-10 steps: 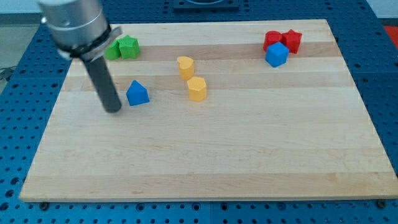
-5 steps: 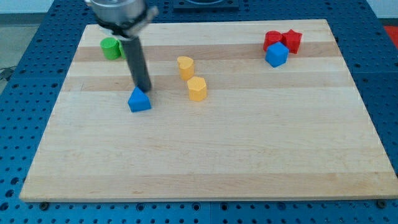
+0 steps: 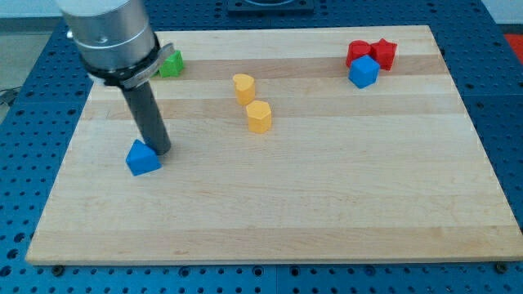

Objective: Place the blue triangle towards the bottom left

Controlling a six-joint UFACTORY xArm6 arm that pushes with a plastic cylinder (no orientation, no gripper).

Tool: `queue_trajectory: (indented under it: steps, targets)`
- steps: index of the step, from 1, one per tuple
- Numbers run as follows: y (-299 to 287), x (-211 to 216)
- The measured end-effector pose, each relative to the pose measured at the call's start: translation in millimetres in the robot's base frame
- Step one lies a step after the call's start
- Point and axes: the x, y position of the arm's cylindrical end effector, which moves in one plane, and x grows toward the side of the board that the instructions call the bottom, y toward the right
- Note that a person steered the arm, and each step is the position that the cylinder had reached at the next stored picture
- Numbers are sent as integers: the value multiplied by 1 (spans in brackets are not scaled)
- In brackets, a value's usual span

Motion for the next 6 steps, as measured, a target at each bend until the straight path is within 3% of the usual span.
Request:
queue_trajectory:
  steps: [4, 5, 6]
  targets:
    - [-43, 64]
    - [-21, 53]
    - [52, 14]
